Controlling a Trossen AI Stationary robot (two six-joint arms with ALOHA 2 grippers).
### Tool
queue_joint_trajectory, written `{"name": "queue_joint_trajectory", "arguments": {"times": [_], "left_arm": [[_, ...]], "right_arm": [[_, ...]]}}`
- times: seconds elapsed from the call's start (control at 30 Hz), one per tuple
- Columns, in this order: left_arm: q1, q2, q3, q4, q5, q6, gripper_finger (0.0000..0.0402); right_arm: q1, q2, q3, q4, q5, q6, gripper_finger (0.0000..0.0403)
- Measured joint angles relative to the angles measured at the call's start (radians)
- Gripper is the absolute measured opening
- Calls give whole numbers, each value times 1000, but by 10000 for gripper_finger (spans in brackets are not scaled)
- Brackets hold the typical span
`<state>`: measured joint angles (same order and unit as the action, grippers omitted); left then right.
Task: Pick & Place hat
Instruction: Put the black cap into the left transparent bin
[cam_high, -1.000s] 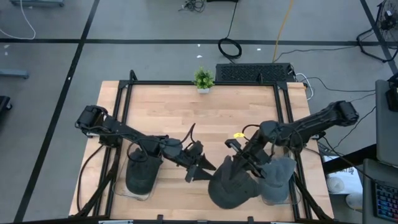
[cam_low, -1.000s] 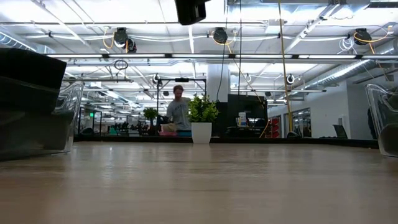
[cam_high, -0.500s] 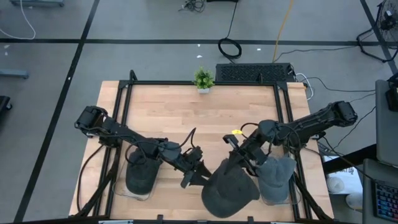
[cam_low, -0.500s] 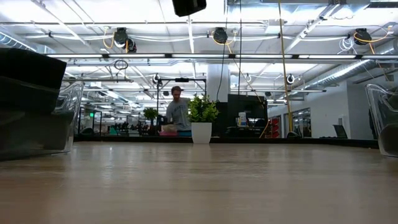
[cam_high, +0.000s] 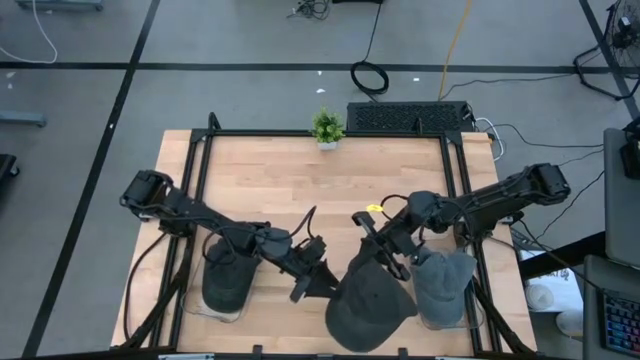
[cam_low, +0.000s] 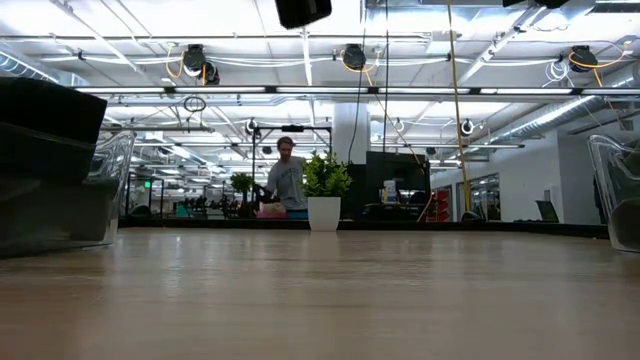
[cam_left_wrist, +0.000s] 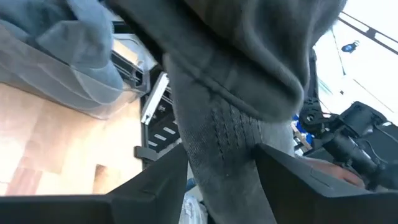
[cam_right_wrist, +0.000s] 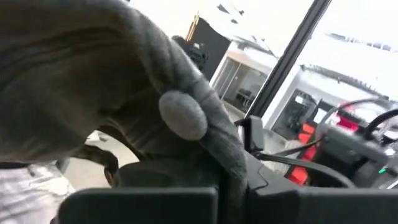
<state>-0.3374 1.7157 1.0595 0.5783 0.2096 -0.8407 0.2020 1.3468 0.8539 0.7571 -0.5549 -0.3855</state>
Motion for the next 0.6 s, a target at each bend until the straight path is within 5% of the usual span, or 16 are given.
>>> {"name": "queue_joint_trajectory", "arguments": {"times": [0.3,0.6], "left_arm": [[-13,0,0,-29,-106,6,261],[0,0,0,-8,-75,-29,336]], "right_arm": [[2,-2,0,24,0,-19,0],[9,-2,19,-15,3,-52,0]]}}
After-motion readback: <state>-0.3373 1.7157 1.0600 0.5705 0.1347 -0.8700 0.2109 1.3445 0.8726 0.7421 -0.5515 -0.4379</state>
